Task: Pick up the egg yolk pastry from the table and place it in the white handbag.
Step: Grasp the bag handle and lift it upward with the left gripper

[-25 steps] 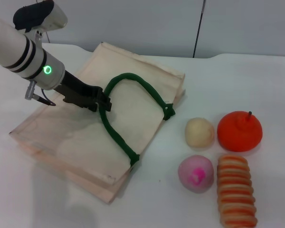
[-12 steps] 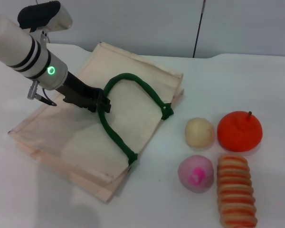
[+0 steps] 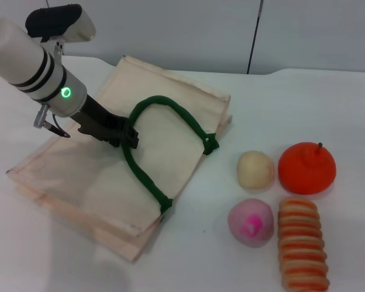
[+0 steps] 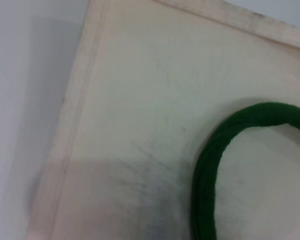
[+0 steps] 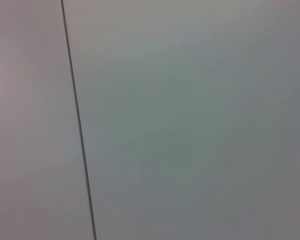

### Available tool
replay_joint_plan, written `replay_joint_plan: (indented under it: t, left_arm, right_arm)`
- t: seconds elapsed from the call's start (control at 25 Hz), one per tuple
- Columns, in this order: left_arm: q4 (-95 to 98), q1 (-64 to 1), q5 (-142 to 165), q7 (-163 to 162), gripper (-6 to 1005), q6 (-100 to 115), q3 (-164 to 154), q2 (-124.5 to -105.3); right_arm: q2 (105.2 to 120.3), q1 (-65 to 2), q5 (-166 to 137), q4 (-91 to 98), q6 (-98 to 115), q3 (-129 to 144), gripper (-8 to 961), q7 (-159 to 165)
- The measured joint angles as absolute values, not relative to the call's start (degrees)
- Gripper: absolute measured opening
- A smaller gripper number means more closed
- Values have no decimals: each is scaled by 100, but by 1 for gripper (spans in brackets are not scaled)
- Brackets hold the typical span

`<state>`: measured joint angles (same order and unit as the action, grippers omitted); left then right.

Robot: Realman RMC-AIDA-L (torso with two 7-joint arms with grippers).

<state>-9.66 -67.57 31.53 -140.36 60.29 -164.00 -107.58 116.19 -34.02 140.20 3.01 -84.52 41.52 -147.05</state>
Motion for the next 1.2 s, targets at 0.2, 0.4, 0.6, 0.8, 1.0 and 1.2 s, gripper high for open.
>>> replay_joint_plan:
  t: [0.2, 0.4, 0.6, 0.8, 1.0, 1.2]
  left_arm:
    - [-966, -6762, 3306, -14118, 479, 5998, -16400, -10758]
    - [-918, -6770, 3436, -14195, 476, 5989, -16400, -10743]
    - [-906, -6779, 3456, -14204, 449, 5995, -16401, -10723]
    - [-905, -6790, 3457, -14204, 417, 5995, -16401, -10711]
    - [-905, -6798, 3457, -14200, 375, 5984, -16400, -10706]
    - [-905, -6798, 3457, -14194, 320, 5935, -16400, -10699]
  right_arm:
    - [11619, -3420, 14018, 273, -8472, 4159, 867, -14704]
    - [11624, -3459, 14018, 262, -8473, 4197, 868, -14704]
    - [11627, -3473, 14019, 254, -8474, 4243, 868, -14704]
    - [11628, -3473, 14018, 251, -8532, 4250, 868, -14704]
    - [11628, -3472, 14019, 210, -8583, 4248, 868, -14704]
    - [11623, -3478, 14019, 193, -8604, 4245, 868, -14704]
